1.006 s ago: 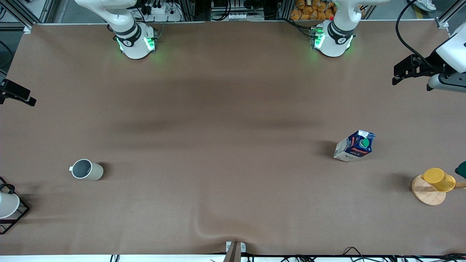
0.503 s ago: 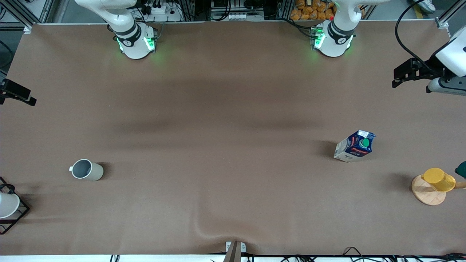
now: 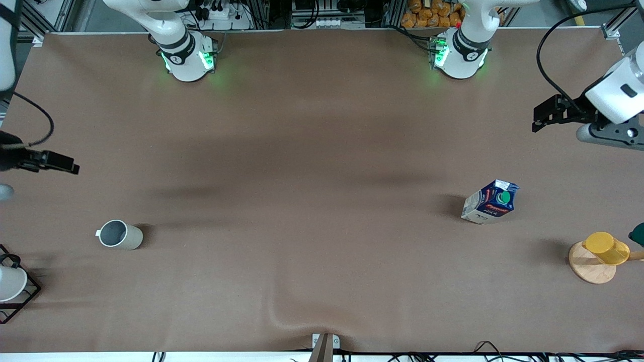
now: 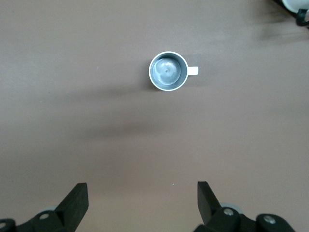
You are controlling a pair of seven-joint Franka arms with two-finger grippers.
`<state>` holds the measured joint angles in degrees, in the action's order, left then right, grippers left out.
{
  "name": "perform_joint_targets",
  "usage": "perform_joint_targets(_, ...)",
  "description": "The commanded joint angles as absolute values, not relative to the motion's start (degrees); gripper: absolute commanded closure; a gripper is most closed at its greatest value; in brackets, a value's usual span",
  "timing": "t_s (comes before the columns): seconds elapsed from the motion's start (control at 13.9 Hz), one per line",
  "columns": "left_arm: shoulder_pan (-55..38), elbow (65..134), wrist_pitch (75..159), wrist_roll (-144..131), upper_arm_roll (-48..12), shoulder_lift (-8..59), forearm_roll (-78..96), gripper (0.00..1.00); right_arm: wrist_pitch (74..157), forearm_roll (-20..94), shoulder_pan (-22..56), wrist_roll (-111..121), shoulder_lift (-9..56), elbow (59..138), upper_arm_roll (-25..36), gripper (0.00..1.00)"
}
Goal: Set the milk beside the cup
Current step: 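Reach the left gripper to the milk carton while the right gripper reaches the mug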
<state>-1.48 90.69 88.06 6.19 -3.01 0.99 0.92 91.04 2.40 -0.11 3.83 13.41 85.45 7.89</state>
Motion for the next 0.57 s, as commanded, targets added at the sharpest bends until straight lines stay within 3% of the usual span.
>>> perform_joint_targets(0.0, -0.7, 90.7, 90.2, 5.3, -3.2, 2.2, 0.5, 0.0, 90.8, 2.8, 0.0, 3.7, 16.1, 84.3, 8.1, 0.0)
perform_joint_targets(0.36, 1.1, 102.9, 103.5, 5.4, -3.3, 1.3, 1.8, 0.0, 90.9, 1.9, -0.3, 4.2, 20.8, 84.3, 8.1, 0.0)
perform_joint_targets(0.5, 0.4, 104.2, 105.0, 6.4, -4.7, 3.2, 0.7, 0.0, 92.0, 1.7, -0.2, 4.2, 22.2, 84.3, 8.2, 0.0)
